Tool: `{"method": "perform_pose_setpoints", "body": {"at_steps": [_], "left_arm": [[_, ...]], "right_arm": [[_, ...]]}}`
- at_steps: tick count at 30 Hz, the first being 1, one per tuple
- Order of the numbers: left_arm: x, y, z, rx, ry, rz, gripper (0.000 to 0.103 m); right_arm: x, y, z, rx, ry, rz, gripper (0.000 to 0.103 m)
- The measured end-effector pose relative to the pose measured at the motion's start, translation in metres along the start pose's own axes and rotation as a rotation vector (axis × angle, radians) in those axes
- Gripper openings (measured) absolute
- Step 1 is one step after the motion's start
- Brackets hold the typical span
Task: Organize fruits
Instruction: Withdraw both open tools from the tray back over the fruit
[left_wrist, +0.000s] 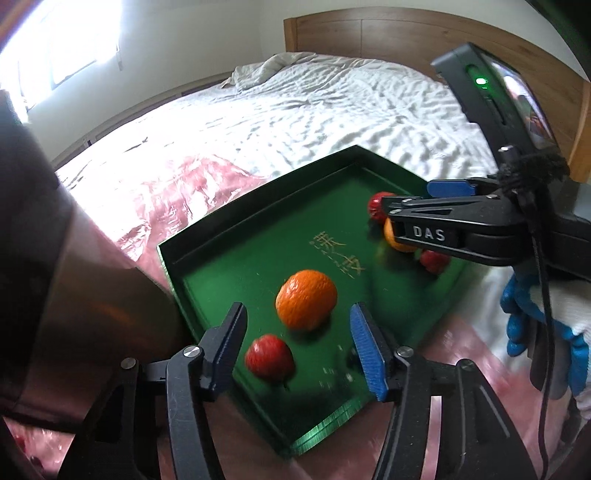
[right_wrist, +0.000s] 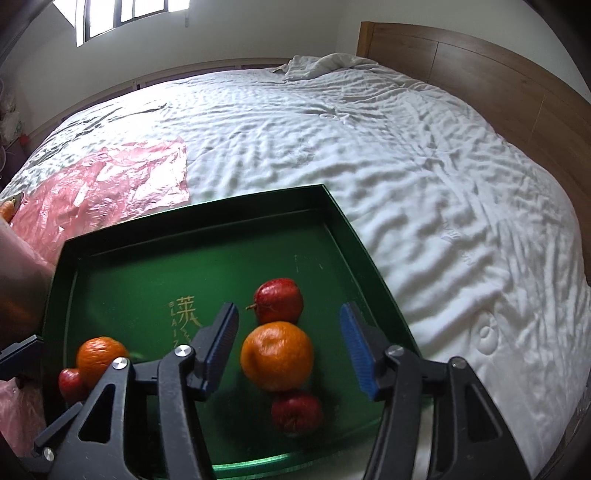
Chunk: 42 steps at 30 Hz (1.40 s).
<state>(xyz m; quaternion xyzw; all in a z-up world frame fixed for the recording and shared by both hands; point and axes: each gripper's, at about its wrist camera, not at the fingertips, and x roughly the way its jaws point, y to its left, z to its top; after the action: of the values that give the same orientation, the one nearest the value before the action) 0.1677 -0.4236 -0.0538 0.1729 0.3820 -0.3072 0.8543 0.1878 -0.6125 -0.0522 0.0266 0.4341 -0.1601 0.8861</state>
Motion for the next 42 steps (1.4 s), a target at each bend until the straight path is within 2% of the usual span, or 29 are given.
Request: {"method": "perform_pose_setpoints", "body": {"at_steps": [3,9,14,21,26,30,34,37,42], "left_arm": [[-0.020,-0.003,-0.010,0.015,-0.008,-0.011,0.053],[-0.068,0.000,-0.040,0.032,-0.044,-0.005,0.056],[-0.101,0.012,-0.068,0.009,-0.056,0.013,0.057],[-0.138,0.034,-0.107,-0.029,-0.064,0.042,0.057],[-0.164,0.050,-0.135,-0.072,-0.055,0.058,0.057],[-0.183,0.068,-0.159,-0.129,-0.028,0.060,0.057],[-0.200,0.089,-0.185,-0.200,0.008,0.112,0.057],[-0.215,0.106,-0.206,-0.254,0.009,0.162,0.058],[-0.240,0.128,-0.231,-0.301,-0.009,0.195,0.058]], "right_arm": [[-0.016,0.004,-0.008,-0.006,-0.002,-0.007,0.103],[-0.053,0.014,-0.037,0.019,-0.020,-0.007,0.103],[-0.079,0.022,-0.063,0.052,-0.023,-0.020,0.103],[-0.114,0.046,-0.093,0.047,-0.002,0.009,0.103],[-0.145,0.075,-0.112,0.015,-0.013,0.074,0.103],[-0.175,0.101,-0.131,0.003,-0.067,0.119,0.103],[-0.199,0.125,-0.146,0.002,-0.088,0.167,0.103],[-0.215,0.141,-0.154,0.001,-0.105,0.194,0.103],[-0.235,0.179,-0.171,-0.052,-0.100,0.255,0.103]]}}
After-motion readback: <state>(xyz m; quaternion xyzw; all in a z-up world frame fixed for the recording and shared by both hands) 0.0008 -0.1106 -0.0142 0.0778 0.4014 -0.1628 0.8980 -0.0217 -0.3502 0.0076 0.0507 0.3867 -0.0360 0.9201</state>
